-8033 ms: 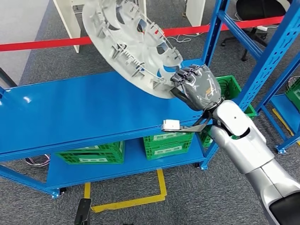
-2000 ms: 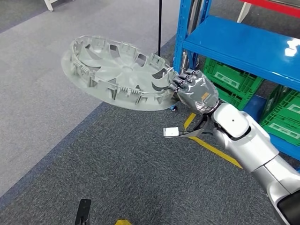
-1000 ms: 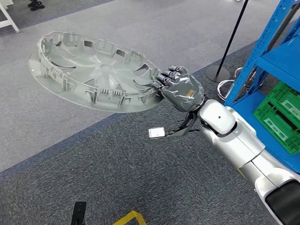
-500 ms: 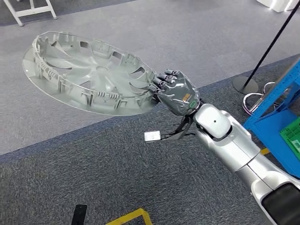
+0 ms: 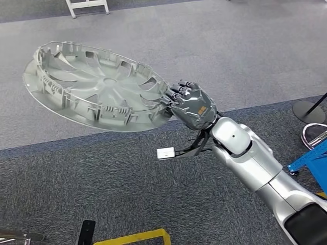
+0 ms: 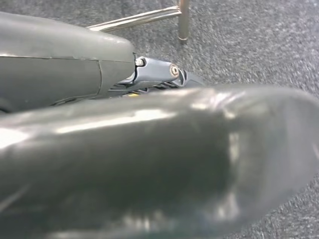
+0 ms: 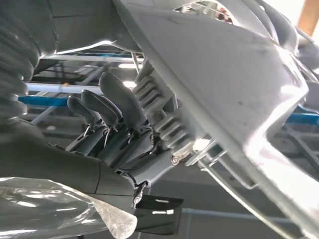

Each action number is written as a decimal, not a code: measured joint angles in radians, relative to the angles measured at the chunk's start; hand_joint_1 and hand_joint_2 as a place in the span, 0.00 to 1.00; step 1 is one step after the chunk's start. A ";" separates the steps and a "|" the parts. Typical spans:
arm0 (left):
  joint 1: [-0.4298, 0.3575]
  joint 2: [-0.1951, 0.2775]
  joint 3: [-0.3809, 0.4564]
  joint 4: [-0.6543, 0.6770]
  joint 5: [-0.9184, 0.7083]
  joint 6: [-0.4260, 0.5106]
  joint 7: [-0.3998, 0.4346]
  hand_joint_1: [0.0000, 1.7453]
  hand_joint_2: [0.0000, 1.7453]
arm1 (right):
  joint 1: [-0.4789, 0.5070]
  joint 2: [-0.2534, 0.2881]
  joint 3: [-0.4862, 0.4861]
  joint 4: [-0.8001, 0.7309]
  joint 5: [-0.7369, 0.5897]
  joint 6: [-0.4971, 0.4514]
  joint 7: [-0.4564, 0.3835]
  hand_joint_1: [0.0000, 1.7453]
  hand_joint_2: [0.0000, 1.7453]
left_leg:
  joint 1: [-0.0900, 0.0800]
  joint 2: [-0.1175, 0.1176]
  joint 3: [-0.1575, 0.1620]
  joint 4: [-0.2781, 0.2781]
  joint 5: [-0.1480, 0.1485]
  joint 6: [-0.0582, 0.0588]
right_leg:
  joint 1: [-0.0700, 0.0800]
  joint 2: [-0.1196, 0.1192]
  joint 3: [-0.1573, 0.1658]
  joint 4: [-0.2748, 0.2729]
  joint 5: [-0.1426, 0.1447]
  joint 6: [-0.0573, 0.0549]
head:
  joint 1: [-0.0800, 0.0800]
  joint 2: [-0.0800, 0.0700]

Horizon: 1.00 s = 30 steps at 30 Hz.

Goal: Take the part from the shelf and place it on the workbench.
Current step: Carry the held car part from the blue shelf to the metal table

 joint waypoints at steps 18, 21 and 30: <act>0.016 -0.009 0.037 0.000 0.056 0.010 0.000 0.00 0.00 | -0.051 0.070 0.040 0.058 -0.033 -0.003 -0.036 1.00 1.00 | -0.007 0.137 0.013 -0.010 -0.001 0.029 | 0.007 -0.092 -0.022 0.129 -0.116 0.027 | -0.001 0.000; 0.013 -0.013 0.038 0.000 0.049 0.005 -0.002 0.00 0.00 | -0.052 0.070 0.048 0.068 -0.035 -0.002 -0.037 1.00 1.00 | -0.008 0.094 0.015 -0.009 -0.002 0.035 | 0.007 -0.062 -0.125 0.295 -0.158 0.027 | 0.002 0.000; 0.014 -0.018 0.039 0.000 0.035 0.009 0.001 0.00 0.00 | -0.069 0.077 0.076 0.082 -0.046 0.009 -0.038 1.00 1.00 | 0.005 -0.001 0.003 -0.002 -0.005 0.000 | 0.002 0.012 -0.005 0.001 -0.002 0.002 | 0.003 0.000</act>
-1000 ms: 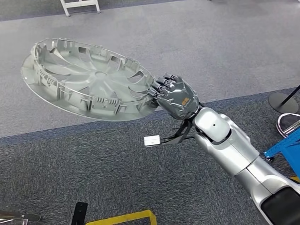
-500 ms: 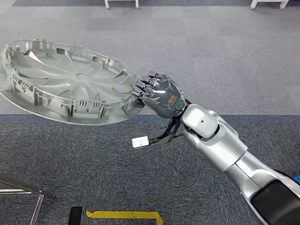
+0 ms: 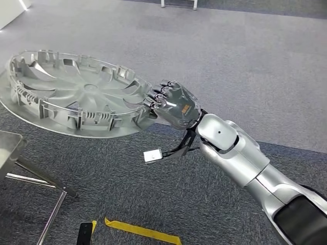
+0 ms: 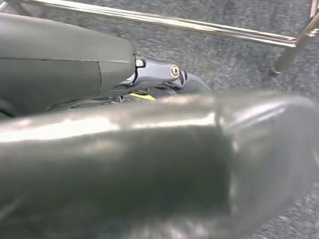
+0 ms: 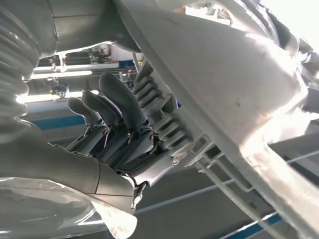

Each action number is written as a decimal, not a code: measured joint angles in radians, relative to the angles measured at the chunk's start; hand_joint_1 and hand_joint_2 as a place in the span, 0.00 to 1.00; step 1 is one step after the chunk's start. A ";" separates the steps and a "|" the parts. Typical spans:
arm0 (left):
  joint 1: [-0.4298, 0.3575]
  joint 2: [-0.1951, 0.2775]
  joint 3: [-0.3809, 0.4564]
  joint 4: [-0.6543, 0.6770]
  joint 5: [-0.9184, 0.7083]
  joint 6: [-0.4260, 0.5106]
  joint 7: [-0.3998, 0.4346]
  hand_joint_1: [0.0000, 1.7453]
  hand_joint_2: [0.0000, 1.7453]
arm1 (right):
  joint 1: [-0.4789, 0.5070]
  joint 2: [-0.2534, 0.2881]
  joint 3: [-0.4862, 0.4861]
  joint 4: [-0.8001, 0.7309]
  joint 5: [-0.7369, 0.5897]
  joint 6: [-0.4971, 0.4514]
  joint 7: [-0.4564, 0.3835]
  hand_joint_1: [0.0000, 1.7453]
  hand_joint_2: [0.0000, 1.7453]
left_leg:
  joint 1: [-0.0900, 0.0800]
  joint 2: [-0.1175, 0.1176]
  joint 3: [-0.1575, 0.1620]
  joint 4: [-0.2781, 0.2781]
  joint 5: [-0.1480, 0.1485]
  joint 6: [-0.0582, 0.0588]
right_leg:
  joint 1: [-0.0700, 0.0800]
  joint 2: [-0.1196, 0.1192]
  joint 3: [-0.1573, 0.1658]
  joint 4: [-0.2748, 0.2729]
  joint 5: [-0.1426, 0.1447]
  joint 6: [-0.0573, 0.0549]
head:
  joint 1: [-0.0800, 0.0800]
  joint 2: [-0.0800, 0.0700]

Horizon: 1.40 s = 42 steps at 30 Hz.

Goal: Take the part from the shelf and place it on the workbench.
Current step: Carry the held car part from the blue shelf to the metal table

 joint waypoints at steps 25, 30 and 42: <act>-0.003 0.003 0.007 0.000 0.011 -0.038 0.003 0.00 0.00 | -0.029 0.025 0.045 0.012 -0.014 0.019 -0.004 1.00 1.00 | -0.006 0.052 0.014 -0.010 0.005 0.031 | 0.003 -0.038 -0.057 0.134 -0.050 0.013 | 0.000 0.000; 0.000 0.004 0.008 0.000 0.011 -0.041 0.003 0.00 0.00 | -0.031 0.026 0.045 0.012 -0.016 0.019 -0.005 1.00 1.00 | 0.000 -0.002 -0.001 -0.009 0.010 0.002 | 0.000 -0.009 0.014 0.001 -0.016 0.001 | 0.000 0.000; -0.003 0.006 0.009 0.000 0.008 -0.037 0.003 0.00 0.00 | -0.032 0.028 0.049 0.014 -0.019 0.020 -0.006 1.00 1.00 | -0.014 0.205 -0.004 0.022 0.009 -0.012 | 0.007 -0.164 0.057 -0.006 -0.046 -0.006 | -0.018 0.000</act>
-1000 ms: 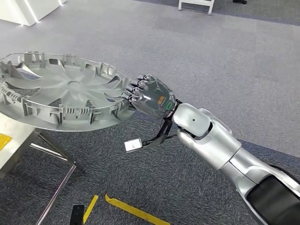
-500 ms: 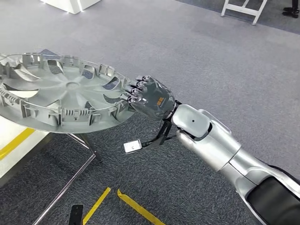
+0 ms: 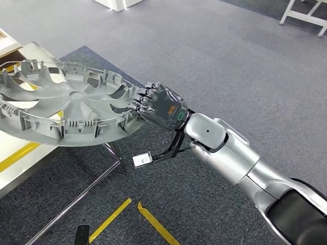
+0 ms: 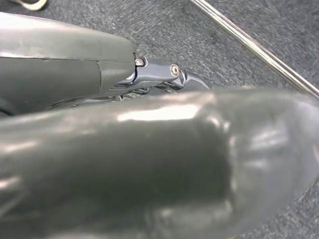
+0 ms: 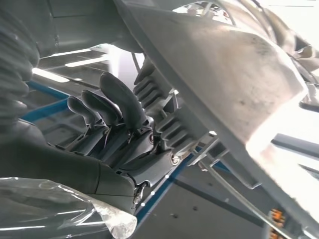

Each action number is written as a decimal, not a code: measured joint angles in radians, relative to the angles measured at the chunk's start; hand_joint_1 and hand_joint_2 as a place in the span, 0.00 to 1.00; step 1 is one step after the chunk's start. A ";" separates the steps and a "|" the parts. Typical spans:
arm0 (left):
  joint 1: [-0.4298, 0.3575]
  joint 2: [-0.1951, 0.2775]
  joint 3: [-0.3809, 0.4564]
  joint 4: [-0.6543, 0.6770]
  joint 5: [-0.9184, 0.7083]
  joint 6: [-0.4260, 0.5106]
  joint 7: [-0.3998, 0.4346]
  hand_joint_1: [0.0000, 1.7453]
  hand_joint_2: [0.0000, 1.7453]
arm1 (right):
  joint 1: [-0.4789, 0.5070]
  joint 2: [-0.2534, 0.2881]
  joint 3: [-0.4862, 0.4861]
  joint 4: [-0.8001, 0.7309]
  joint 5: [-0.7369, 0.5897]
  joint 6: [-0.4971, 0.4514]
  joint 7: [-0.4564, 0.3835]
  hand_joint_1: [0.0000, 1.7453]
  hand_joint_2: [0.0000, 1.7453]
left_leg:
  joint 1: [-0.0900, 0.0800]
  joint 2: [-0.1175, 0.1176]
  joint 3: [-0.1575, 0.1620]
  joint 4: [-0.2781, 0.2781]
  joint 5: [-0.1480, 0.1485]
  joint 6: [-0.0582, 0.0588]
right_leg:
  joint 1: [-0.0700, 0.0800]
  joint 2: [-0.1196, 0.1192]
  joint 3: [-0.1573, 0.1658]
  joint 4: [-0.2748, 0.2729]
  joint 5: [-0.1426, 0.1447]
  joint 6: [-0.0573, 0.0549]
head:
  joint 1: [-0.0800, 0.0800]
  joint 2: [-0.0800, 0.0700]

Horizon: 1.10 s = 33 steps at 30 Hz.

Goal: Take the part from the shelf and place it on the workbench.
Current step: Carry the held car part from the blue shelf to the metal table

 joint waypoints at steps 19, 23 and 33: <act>0.005 -0.004 0.002 0.000 -0.008 0.013 0.020 0.00 0.00 | 0.019 0.006 0.015 -0.002 -0.019 -0.002 -0.006 1.00 1.00 | 0.013 -0.204 0.001 -0.027 -0.004 0.013 | -0.007 0.152 -0.035 0.005 0.022 0.003 | 0.015 0.000; 0.014 -0.004 0.004 0.000 -0.008 0.017 0.017 0.00 0.00 | 0.025 0.015 0.022 -0.001 -0.021 -0.001 -0.007 1.00 1.00 | 0.008 -0.095 -0.067 0.122 -0.084 -0.011 | -0.010 0.098 -0.020 -0.006 0.020 -0.016 | 0.004 0.000; 0.017 -0.001 0.012 0.001 -0.007 0.018 0.000 0.00 0.00 | 0.032 0.026 0.026 -0.001 -0.022 0.000 -0.005 1.00 1.00 | 0.000 0.001 0.003 -0.022 -0.009 0.009 | 0.009 -0.031 0.017 -0.001 -0.020 0.010 | 0.005 0.000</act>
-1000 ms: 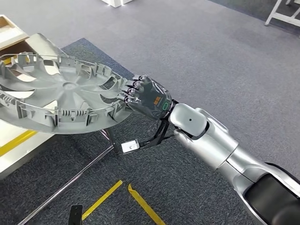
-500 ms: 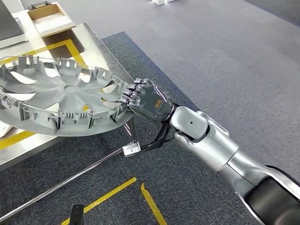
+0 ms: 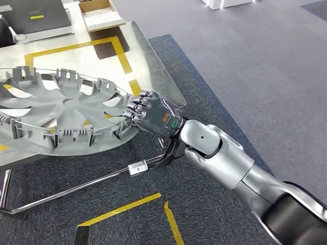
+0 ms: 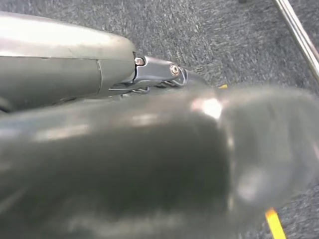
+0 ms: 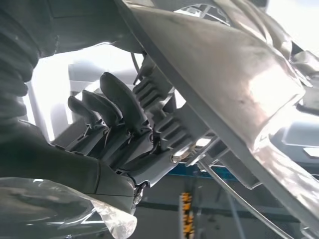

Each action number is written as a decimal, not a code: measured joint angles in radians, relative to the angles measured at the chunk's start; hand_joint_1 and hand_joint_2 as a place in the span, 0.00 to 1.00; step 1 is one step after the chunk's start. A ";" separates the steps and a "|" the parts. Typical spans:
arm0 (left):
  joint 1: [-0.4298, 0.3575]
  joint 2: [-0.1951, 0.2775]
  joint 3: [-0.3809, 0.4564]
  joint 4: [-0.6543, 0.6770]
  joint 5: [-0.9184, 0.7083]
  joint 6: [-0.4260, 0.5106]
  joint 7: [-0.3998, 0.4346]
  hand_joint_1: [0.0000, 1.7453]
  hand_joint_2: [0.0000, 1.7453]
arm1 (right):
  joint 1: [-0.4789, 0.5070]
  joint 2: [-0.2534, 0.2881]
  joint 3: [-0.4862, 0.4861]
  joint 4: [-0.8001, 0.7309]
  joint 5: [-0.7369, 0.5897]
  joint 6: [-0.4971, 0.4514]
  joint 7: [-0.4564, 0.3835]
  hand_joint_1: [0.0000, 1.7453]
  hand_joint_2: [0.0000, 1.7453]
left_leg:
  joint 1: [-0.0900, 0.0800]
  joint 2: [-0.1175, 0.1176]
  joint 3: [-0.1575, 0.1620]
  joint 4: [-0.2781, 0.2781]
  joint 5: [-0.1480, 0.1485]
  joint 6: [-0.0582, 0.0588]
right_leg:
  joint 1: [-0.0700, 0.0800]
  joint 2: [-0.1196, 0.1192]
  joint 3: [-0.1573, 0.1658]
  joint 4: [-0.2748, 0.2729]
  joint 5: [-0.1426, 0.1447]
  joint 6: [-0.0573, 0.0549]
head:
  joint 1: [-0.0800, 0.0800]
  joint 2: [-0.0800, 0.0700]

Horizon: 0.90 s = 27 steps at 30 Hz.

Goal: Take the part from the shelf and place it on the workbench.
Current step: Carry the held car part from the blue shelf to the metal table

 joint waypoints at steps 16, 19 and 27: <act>-0.003 -0.005 -0.001 0.001 -0.033 -0.006 0.001 0.00 0.00 | -0.041 0.029 -0.002 0.030 0.038 0.004 0.025 1.00 1.00 | 0.018 -0.212 -0.017 0.001 0.012 0.001 | -0.014 0.196 -0.054 0.019 0.030 -0.011 | 0.012 0.000; -0.007 -0.006 -0.007 0.001 -0.051 -0.010 0.007 0.00 0.00 | -0.077 0.060 -0.015 0.105 0.079 -0.011 0.061 1.00 1.00 | 0.012 -0.151 -0.038 0.044 -0.015 -0.017 | -0.019 0.157 -0.044 0.007 0.036 -0.025 | 0.002 0.000; -0.027 -0.011 -0.025 0.001 -0.068 -0.027 0.047 0.00 0.00 | -0.170 0.146 -0.098 0.442 0.217 -0.087 0.240 1.00 1.00 | 0.011 -0.032 -0.039 0.071 0.003 -0.024 | -0.012 0.042 -0.027 0.007 0.021 -0.025 | -0.006 0.000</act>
